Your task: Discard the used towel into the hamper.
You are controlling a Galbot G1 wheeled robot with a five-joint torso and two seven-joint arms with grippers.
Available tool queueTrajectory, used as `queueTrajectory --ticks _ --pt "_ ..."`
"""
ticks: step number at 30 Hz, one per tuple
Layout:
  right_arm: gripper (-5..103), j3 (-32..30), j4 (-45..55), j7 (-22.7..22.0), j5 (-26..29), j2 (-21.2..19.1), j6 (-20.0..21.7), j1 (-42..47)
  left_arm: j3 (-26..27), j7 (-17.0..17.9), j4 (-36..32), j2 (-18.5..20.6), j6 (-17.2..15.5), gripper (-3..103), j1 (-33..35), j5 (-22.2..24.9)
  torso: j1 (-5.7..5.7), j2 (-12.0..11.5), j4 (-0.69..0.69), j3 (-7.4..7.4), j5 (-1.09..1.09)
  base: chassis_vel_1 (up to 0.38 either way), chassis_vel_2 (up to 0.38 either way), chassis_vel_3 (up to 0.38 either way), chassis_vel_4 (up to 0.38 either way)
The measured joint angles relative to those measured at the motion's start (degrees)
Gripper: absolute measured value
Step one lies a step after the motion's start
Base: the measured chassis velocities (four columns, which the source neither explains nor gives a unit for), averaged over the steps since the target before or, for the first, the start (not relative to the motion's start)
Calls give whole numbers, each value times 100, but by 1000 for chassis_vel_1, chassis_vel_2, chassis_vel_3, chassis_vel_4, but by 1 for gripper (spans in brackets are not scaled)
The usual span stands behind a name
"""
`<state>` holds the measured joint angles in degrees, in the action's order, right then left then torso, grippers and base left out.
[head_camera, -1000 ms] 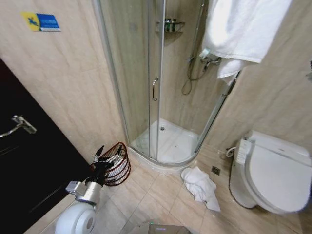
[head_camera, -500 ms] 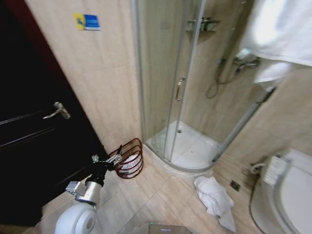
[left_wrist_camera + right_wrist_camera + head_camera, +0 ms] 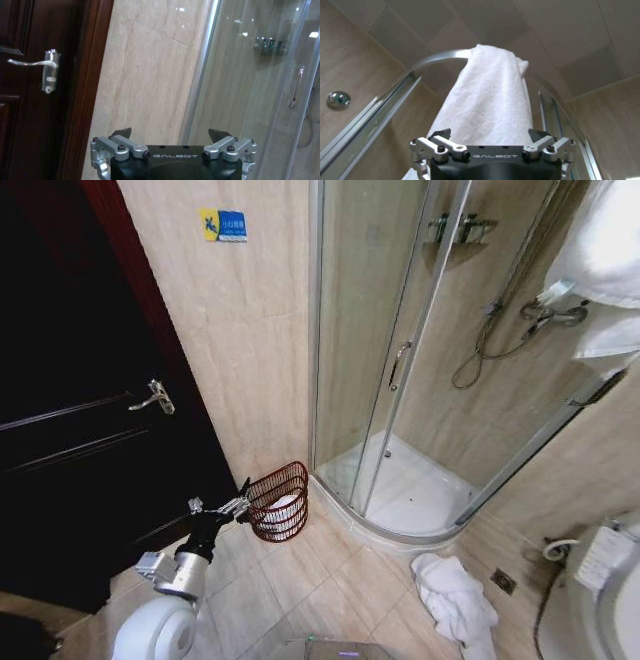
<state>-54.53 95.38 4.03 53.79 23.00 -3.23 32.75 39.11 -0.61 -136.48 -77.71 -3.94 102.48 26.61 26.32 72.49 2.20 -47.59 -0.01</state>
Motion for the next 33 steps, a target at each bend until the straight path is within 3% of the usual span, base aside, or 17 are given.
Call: queueTrajectory --ticks 5,12,19,21,25,33 --pt "100 442 -425 142 40 -93 235 -841 0 0 0 0 0 100 0 0 1 5 -3 -1 1 0 0 0 0" --pt "100 863 -627 166 -272 232 476 -1477 0 0 0 0 0 100 0 0 3 9 -2 -3 -1 0 0 0 0" --pt "100 984 -788 206 -1165 1092 207 -1487 0 0 0 0 0 100 0 0 6 10 -1 -6 4 0 0 0 0" --pt "100 1123 -723 90 -1572 1500 79 -1674 0 -1 0 0 0 100 0 0 6 11 -2 -6 3 0 0 0 0" --pt "100 1468 -647 -119 -2064 1938 -49 -2097 1 0 0 0 0 100 0 0 6 12 0 -7 -1 0 0 0 0" --pt "100 1973 -755 -504 -2832 2559 309 -3323 1 0 0 0 0 100 0 0 6 14 0 -7 0 0 0 0 0"
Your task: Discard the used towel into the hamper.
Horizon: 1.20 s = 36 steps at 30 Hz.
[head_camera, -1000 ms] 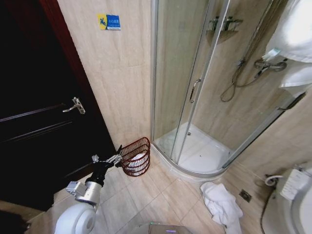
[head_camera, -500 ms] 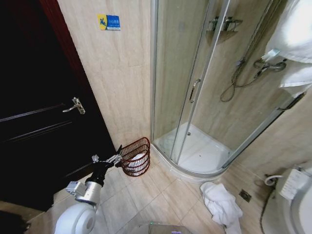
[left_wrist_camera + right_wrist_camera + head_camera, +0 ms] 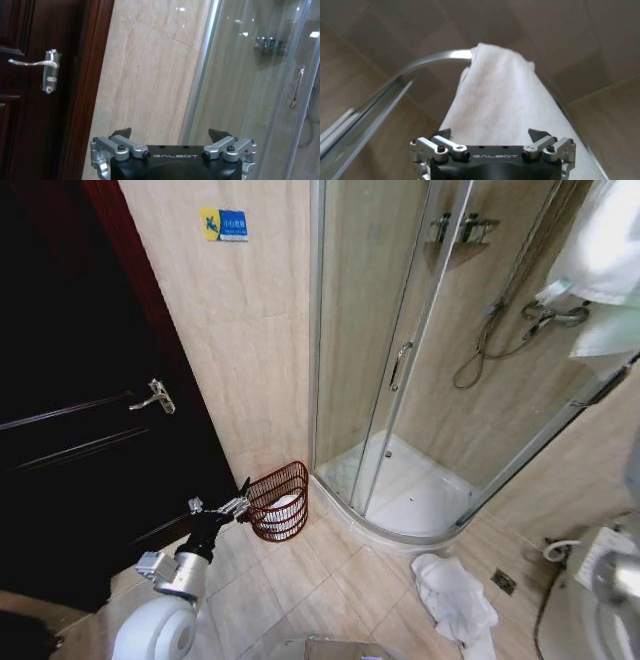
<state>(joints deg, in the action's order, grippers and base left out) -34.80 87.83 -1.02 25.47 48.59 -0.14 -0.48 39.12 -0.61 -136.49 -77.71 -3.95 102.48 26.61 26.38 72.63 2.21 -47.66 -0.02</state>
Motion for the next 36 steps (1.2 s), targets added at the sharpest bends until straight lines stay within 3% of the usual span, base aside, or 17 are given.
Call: queueTrajectory --ticks 1,3,13,29,36 --pt "100 160 -312 -59 -493 145 105 -684 0 0 0 0 0 100 1 0 0 1 -1 0 0 0 0 0 0" --pt "100 289 -562 -61 -669 197 151 -1070 0 0 0 0 0 100 0 0 0 1 -2 0 1 0 0 0 0" --pt "100 648 -1323 -88 -834 318 458 -1961 0 0 0 0 0 100 0 0 0 1 -2 -1 2 0 0 0 0" --pt "103 1481 -2400 -23 496 -153 1489 -2992 0 0 0 0 0 100 0 0 0 3 -1 -1 1 0 0 0 0" --pt "85 1731 -2766 182 647 -187 1579 -3252 0 0 0 0 0 100 0 0 1 3 -1 -1 2 0 0 0 0"
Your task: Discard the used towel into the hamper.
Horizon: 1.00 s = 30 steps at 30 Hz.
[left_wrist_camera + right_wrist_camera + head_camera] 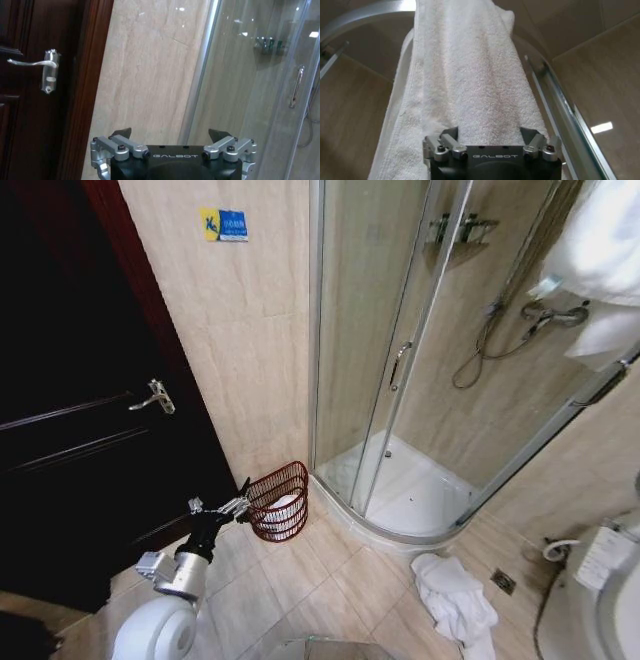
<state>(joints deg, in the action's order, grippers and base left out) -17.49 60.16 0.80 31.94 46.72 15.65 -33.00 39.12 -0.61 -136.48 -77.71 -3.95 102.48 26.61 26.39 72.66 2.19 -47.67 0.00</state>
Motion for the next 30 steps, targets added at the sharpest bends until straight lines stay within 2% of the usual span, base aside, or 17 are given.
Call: queueTrajectory --ticks 2,6,8,10,11,15,17,23,24,26,28,29,30 --pt "82 25 -1 41 10 -13 13 -3 0 0 0 0 0 100 0 0 0 0 0 0 0 0 0 0 0" --pt "65 153 27 114 78 -24 42 -17 0 0 0 0 0 100 0 0 0 0 0 0 1 0 0 0 0" --pt "65 181 40 125 96 -13 53 -25 0 0 0 0 0 100 0 0 0 0 0 0 0 0 0 0 0" --pt "57 208 64 135 115 5 74 -29 0 0 0 0 0 100 0 0 0 0 0 0 0 0 0 0 0" --pt "57 208 64 135 115 5 74 -29 0 0 0 0 0 100 0 0 0 0 0 0 0 0 0 0 0" --pt "41 220 101 149 154 23 96 -24 0 0 0 0 0 100 0 0 0 0 0 0 0 0 0 0 0" --pt "41 219 101 153 157 23 96 -24 0 0 0 0 0 100 0 0 0 0 0 0 0 0 0 0 0" --pt "22 110 260 167 196 -50 97 126 0 0 0 0 0 100 0 0 0 0 0 0 0 0 0 0 0" --pt "22 110 260 167 196 -50 97 126 0 0 0 0 0 100 0 0 0 0 0 0 0 0 0 0 0" --pt "15 85 316 168 283 -93 100 176 0 0 0 0 0 100 0 0 0 0 0 0 0 0 0 0 0" --pt "15 68 358 168 367 -120 126 198 0 0 0 0 0 100 0 0 0 0 0 0 1 0 0 0 0" --pt "9 27 417 162 456 -162 159 228 0 0 0 0 0 100 0 0 0 0 0 0 0 0 0 0 0" --pt "9 12 452 161 487 -190 163 247 0 0 0 0 0 100 0 0 0 0 0 0 0 0 0 0 0"
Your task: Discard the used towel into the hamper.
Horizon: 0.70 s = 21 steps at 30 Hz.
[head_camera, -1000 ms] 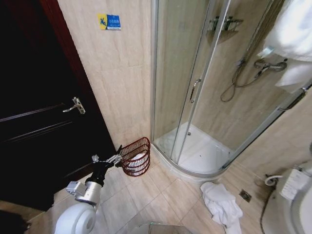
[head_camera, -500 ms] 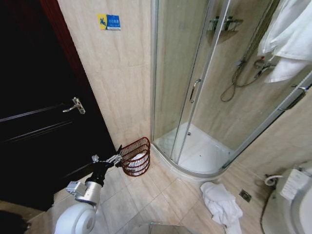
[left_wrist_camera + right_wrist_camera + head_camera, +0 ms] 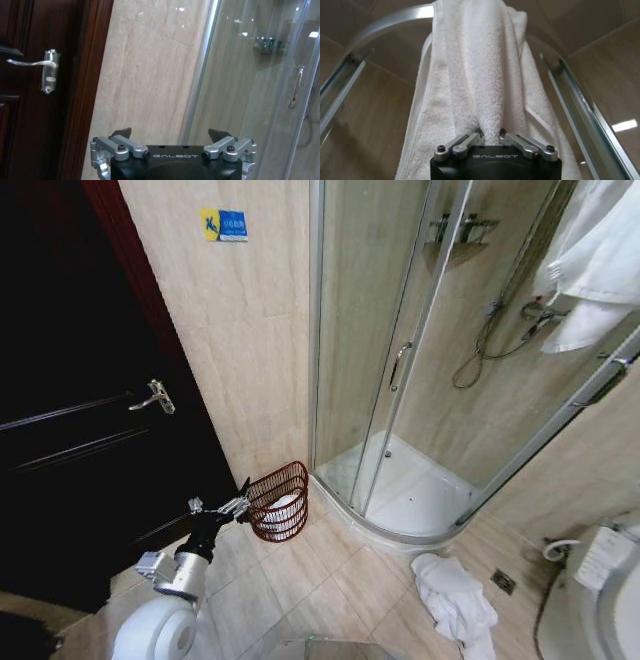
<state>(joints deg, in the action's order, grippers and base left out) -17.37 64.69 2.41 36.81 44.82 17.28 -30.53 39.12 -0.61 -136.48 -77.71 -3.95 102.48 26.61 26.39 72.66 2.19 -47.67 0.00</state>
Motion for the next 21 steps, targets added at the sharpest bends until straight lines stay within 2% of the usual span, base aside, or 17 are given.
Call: queueTrajectory --ticks 4,16,19,21 --pt "9 -121 441 36 479 -236 -94 327 0 0 0 0 0 100 0 0 0 0 0 0 0 0 0 0 0" --pt "9 -880 1935 -28 788 -940 -297 1769 0 -1 0 1 0 100 0 0 0 1 1 1 -3 0 0 0 0" --pt "9 -1316 2506 -22 944 -1352 -330 2553 0 0 0 0 0 100 0 0 0 1 0 0 2 0 0 0 0" --pt "9 -1463 2705 -38 1032 -1481 -330 2832 0 0 0 1 0 100 1 0 0 1 0 0 3 0 0 0 0"
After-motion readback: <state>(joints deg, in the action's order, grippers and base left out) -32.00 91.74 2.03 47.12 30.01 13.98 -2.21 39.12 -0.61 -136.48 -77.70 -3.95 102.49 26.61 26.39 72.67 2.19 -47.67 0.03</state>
